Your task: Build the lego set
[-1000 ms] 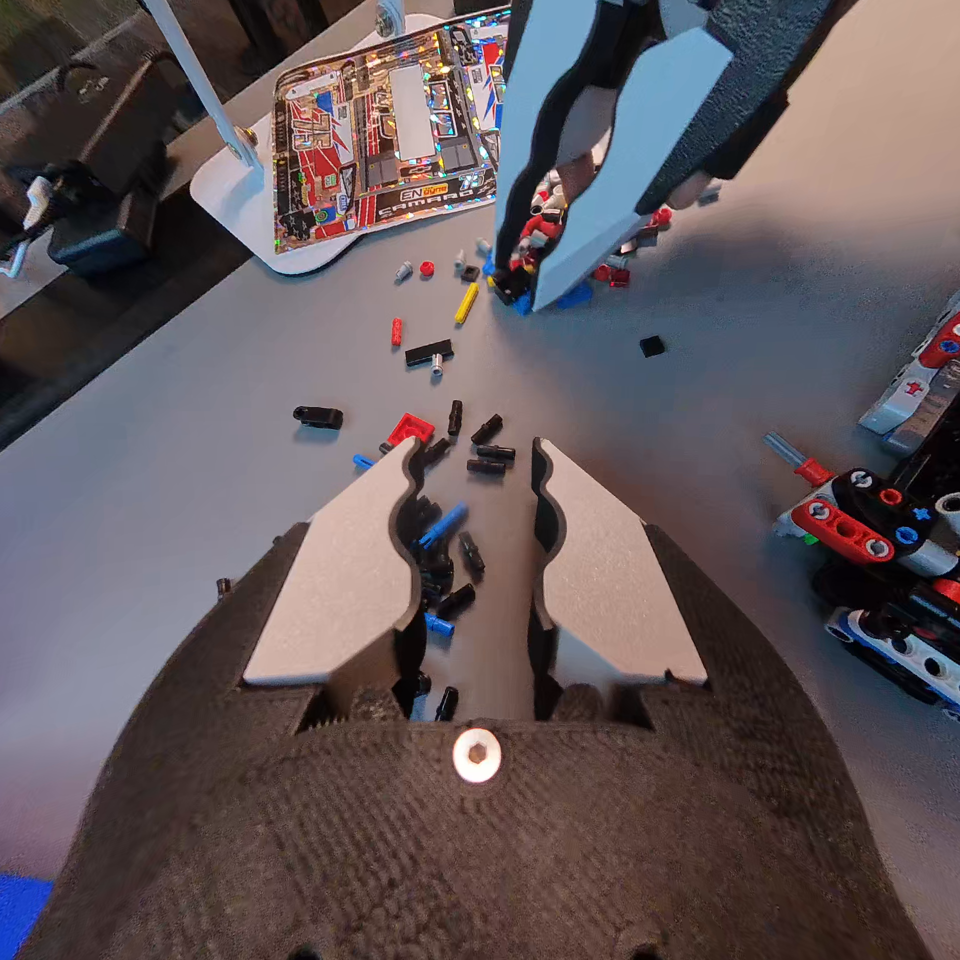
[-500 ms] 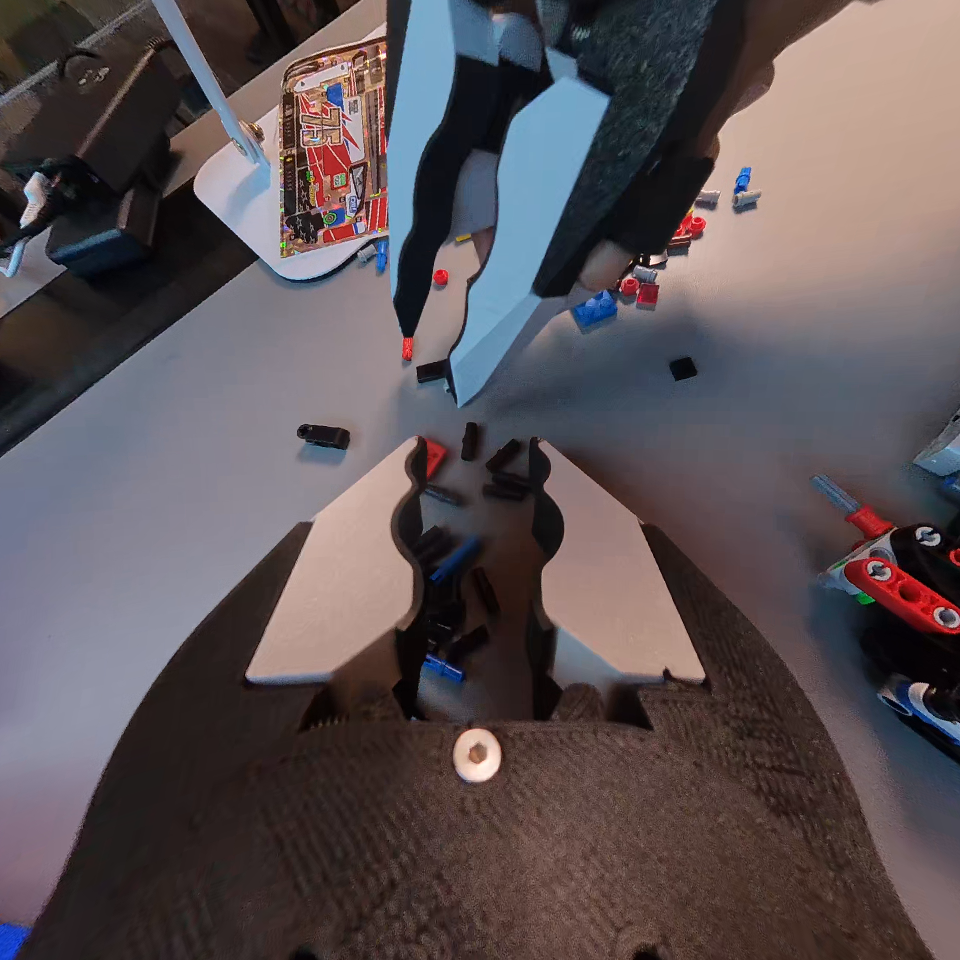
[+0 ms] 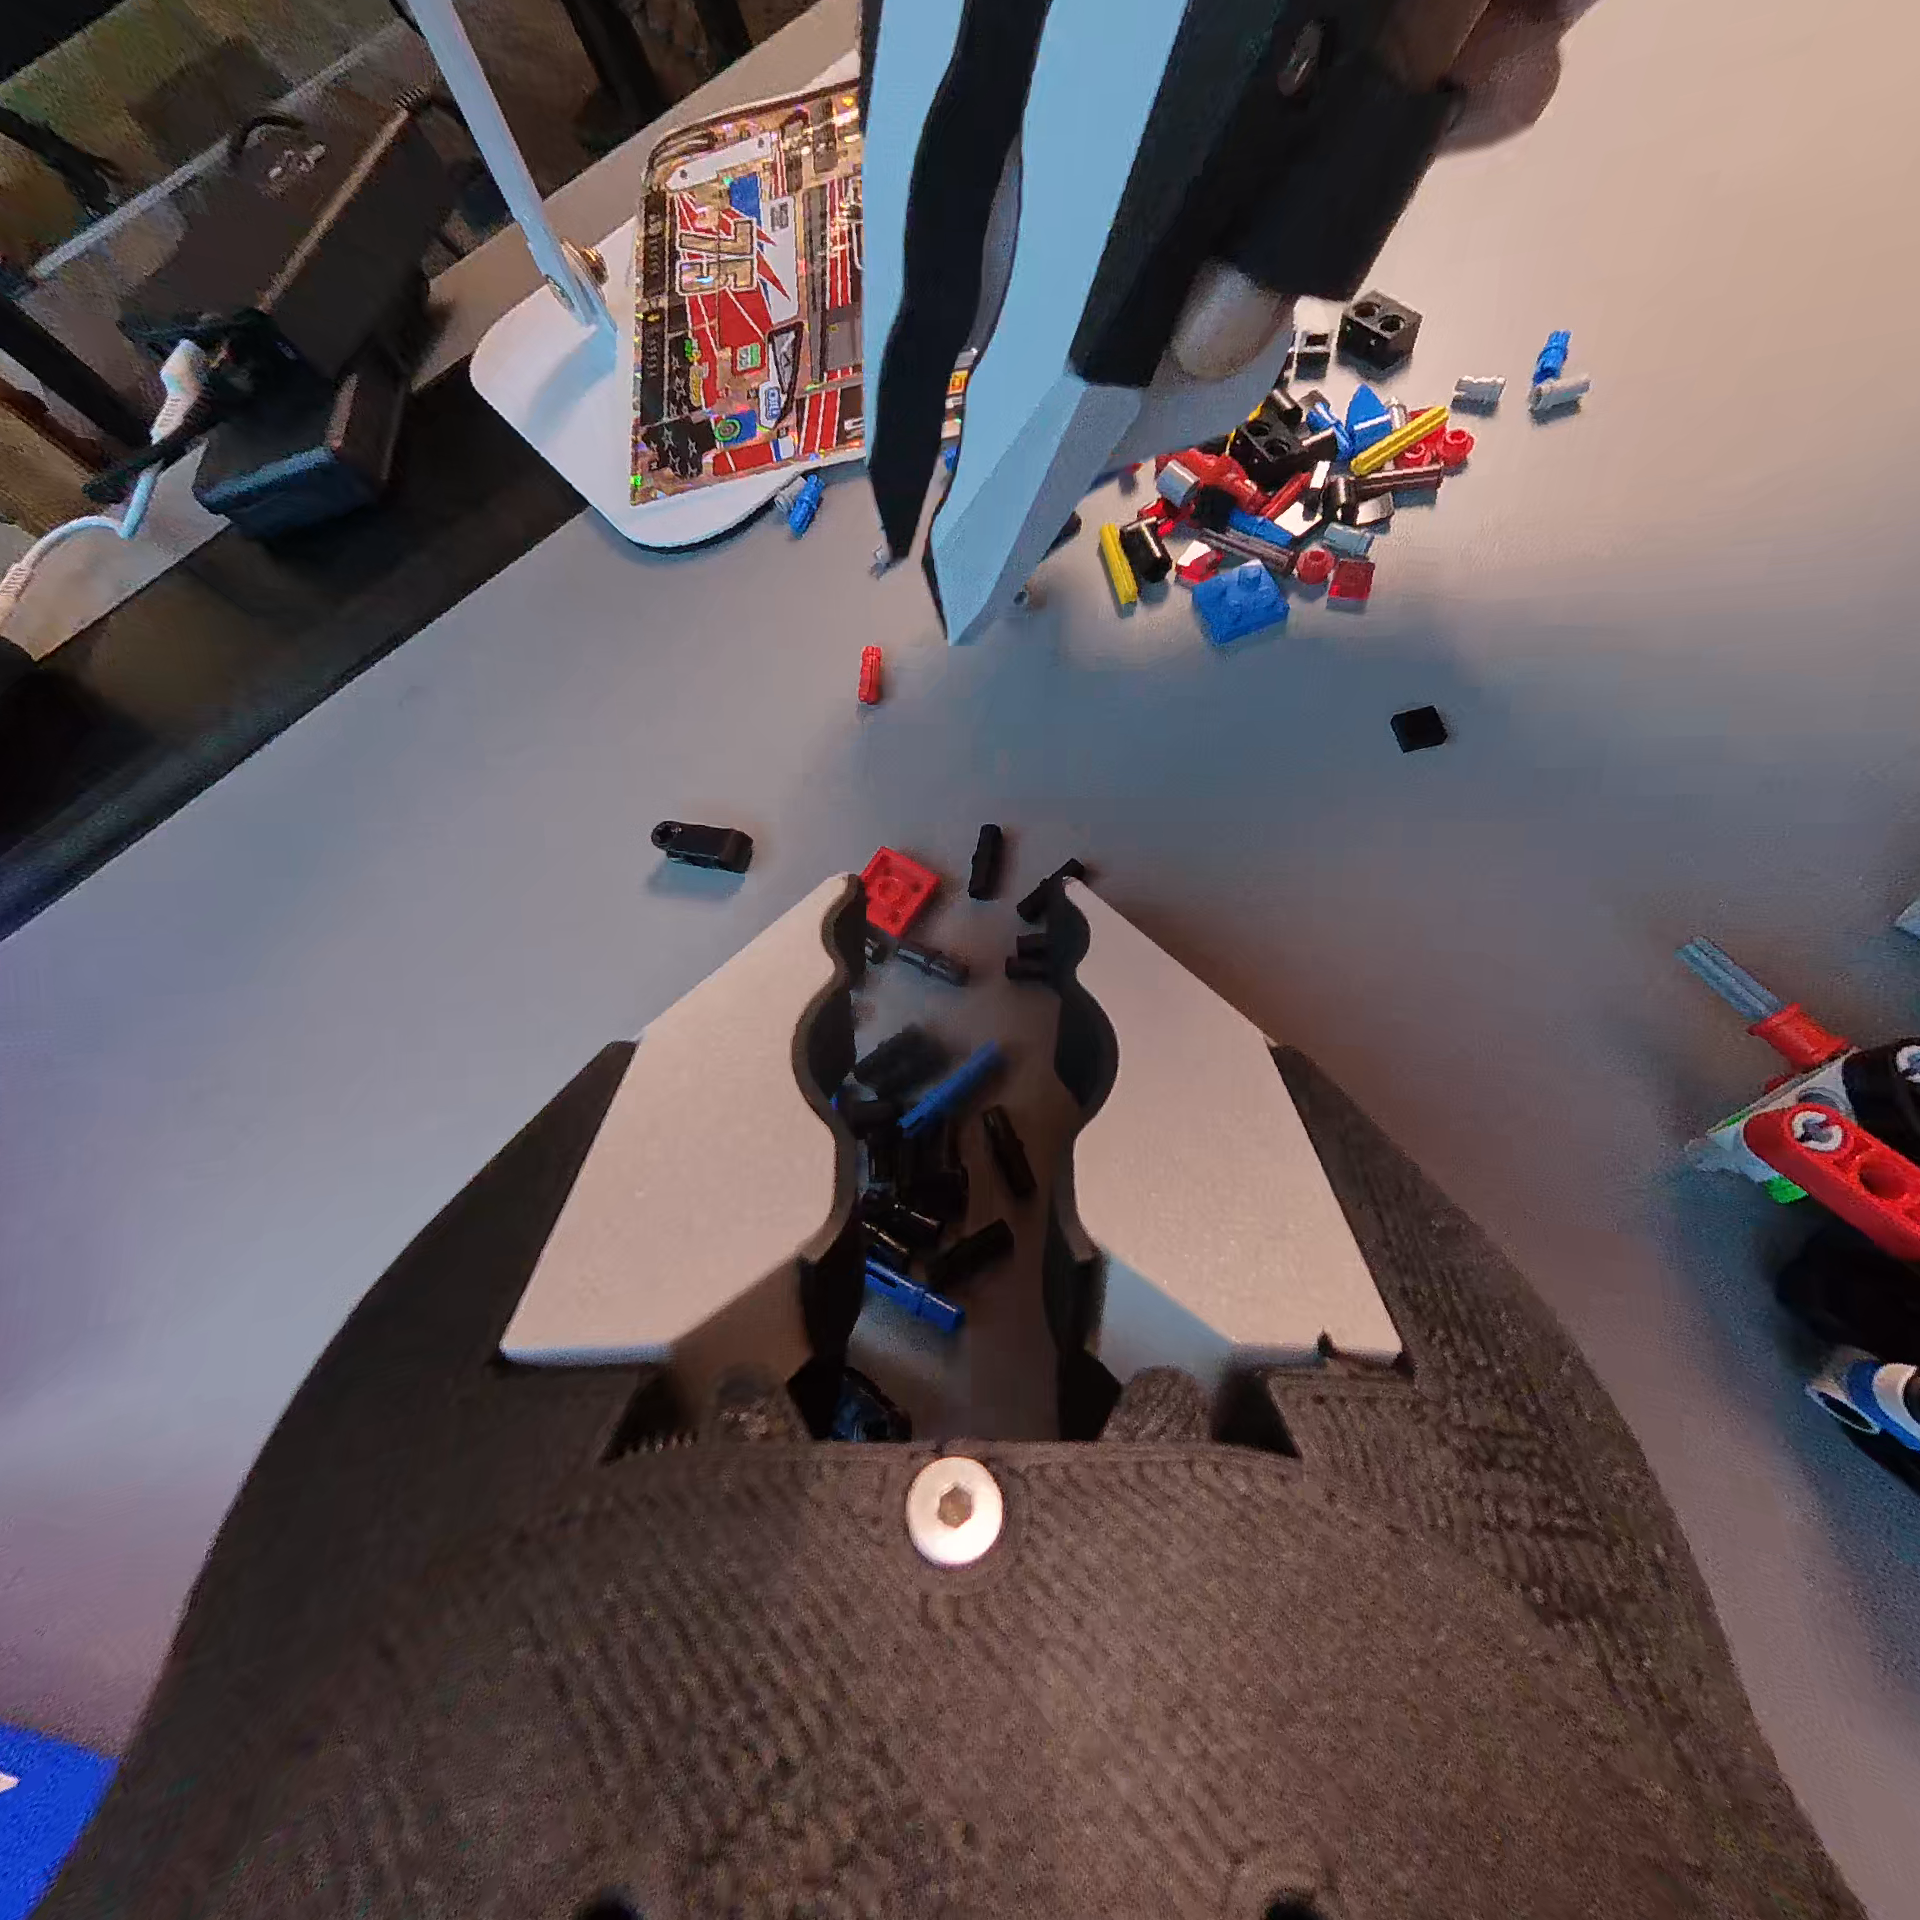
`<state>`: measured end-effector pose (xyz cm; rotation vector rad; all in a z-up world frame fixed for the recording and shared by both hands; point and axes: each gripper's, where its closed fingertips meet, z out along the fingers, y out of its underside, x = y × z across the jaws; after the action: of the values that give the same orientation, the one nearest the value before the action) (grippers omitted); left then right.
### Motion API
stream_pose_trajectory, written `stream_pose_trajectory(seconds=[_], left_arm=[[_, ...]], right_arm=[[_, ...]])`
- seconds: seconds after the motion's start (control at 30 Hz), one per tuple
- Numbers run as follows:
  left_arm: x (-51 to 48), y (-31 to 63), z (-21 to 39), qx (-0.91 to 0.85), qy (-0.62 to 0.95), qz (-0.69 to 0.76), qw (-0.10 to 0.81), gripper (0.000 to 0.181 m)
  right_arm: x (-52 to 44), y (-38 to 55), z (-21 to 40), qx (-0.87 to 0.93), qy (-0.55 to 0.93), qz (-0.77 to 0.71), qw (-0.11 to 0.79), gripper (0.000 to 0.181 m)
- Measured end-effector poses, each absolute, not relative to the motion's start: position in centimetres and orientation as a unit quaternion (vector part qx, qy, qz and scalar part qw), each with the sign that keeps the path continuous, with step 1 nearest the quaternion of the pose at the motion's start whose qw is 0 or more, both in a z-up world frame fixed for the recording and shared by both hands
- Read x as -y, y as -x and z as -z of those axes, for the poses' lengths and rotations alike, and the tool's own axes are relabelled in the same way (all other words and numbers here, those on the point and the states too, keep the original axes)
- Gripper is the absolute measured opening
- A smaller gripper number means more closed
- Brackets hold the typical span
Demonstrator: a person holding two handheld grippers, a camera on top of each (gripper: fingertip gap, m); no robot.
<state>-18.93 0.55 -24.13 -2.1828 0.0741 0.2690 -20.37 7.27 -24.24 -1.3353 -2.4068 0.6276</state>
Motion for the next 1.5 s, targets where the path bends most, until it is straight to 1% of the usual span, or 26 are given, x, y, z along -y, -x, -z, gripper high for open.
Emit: stream_pose_trajectory(seconds=[0.03,0.07,0.2,0.27,0.3,0.4,0.47,0.53,0.63,0.73,0.83,0.9,1.1,1.27,1.37,1.43,1.5], left_arm=[[-0.5,18.9,23.9,-0.024,0.882,-0.107,0.459,0.033],[-0.4,19.0,23.6,-0.019,0.879,-0.105,0.464,0.033],[0.2,19.0,22.8,-0.007,0.869,-0.107,0.483,0.033],[0.4,19.0,22.4,-0.004,0.866,-0.104,0.488,0.033],[0.5,19.0,22.3,-0.002,0.864,-0.103,0.492,0.033],[0.4,18.9,21.9,-0.004,0.861,-0.101,0.499,0.033],[0.3,18.7,21.9,-0.010,0.860,-0.102,0.501,0.033],[0.2,18.4,22.0,-0.016,0.860,-0.102,0.499,0.033],[0.3,18.2,22.0,-0.023,0.859,-0.105,0.500,0.034],[0.4,18.3,22.0,-0.022,0.859,-0.104,0.500,0.033],[0.4,18.3,22.2,-0.023,0.860,-0.103,0.499,0.033],[0.4,18.2,22.2,-0.024,0.860,-0.101,0.499,0.033],[0.2,17.8,22.3,-0.033,0.860,-0.100,0.499,0.033],[0.2,17.6,22.3,-0.037,0.860,-0.100,0.500,0.033],[0.2,17.6,22.2,-0.037,0.859,-0.099,0.501,0.033],[0.2,17.6,22.3,-0.038,0.859,-0.098,0.502,0.033],[0.1,17.5,22.3,-0.040,0.859,-0.098,0.501,0.033]], right_arm=[[-6.5,21.1,24.1,0.841,0.462,-0.232,0.162,0.028],[-6.0,21.8,24.1,0.840,0.458,-0.236,0.168,0.027],[-6.3,22.5,25.9,0.851,0.461,-0.197,0.159,0.014],[-7.0,21.7,26.0,0.851,0.467,-0.191,0.145,0.001],[-7.6,21.1,26.1,0.852,0.470,-0.185,0.136,0.001],[-9.3,19.1,25.9,0.858,0.472,-0.165,0.117,0.002],[-10.1,19.7,25.0,0.844,0.485,-0.187,0.137,0.003],[-10.5,21.5,24.1,0.819,0.505,-0.220,0.161,0.009],[-11.9,24.4,24.3,0.803,0.517,-0.216,0.202,0.019],[-12.6,25.7,25.6,0.796,0.539,-0.202,0.189,0.026],[-12.9,25.9,25.5,0.791,0.548,-0.202,0.181,0.013],[-12.8,24.9,25.7,0.804,0.539,-0.189,0.166,0.008],[-12.9,21.2,25.9,0.831,0.506,-0.169,0.160,0.007],[-13.6,19.0,23.7,0.814,0.516,-0.220,0.155,0.015],[-16.3,18.2,22.0,0.793,0.535,-0.215,0.197,0.020],[-19.1,17.8,21.7,0.760,0.574,-0.203,0.228,0.022],[-22.0,17.3,22.0,0.728,0.611,-0.189,0.248,0.037]])
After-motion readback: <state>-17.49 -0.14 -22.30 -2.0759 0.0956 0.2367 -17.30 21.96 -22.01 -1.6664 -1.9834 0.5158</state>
